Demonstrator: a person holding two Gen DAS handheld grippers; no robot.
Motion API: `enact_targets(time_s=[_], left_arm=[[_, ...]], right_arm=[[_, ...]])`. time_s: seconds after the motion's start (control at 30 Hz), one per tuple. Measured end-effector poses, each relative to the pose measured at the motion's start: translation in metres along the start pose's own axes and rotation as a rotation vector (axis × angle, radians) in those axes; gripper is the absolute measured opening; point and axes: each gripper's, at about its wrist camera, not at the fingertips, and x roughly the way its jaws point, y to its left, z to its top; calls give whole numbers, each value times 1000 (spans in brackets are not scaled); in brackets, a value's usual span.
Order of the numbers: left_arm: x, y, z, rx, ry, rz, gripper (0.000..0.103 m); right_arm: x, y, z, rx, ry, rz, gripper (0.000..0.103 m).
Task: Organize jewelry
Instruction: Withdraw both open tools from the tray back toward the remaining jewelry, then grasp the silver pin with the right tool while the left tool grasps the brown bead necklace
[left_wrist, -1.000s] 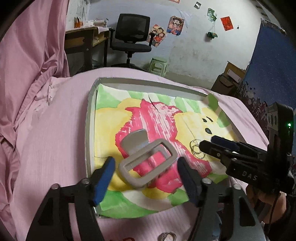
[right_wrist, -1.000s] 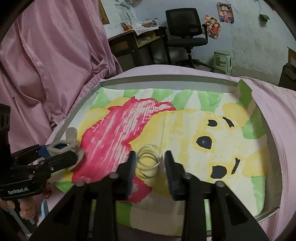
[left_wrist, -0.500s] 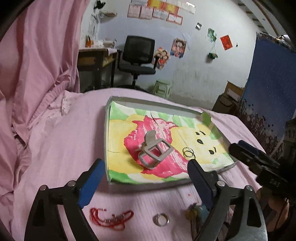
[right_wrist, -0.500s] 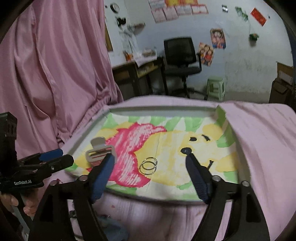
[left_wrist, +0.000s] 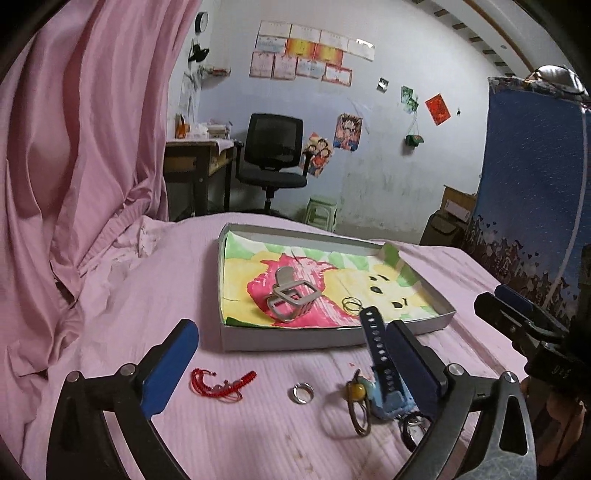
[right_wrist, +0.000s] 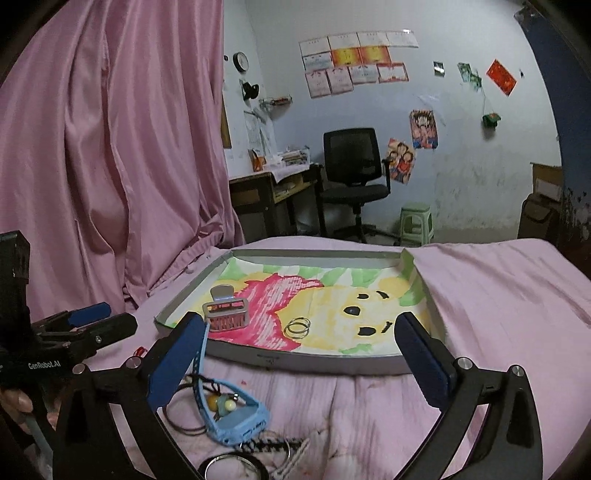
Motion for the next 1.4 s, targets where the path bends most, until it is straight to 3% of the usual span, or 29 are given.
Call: enact_targets(time_s=[0.23,0.43,1.0,1.27,1.33,1.4], left_arm=[[-24,-11,-13,40,-29,-1,103],[-32,-16,-27,72,14,-11,103],[-15,-17,-47,78,210,-52,103],[-4,-16,-48,38,257,-109,99],[-1,-16,-48,32,268,-124,94],[3,-17,-47,27,283,-139,86]], right_arm=[[-28,4,-6,-34,-26,-18,102],[-44,6,-16,-67,-9,-23,102],[-42,-2,-52,-126,195,-21,102],[-28,-6,-61,-105,279,4,101],[-25,-7,-63,-97,292,7,100],[-21,-8,-64,-88,307,9,85]])
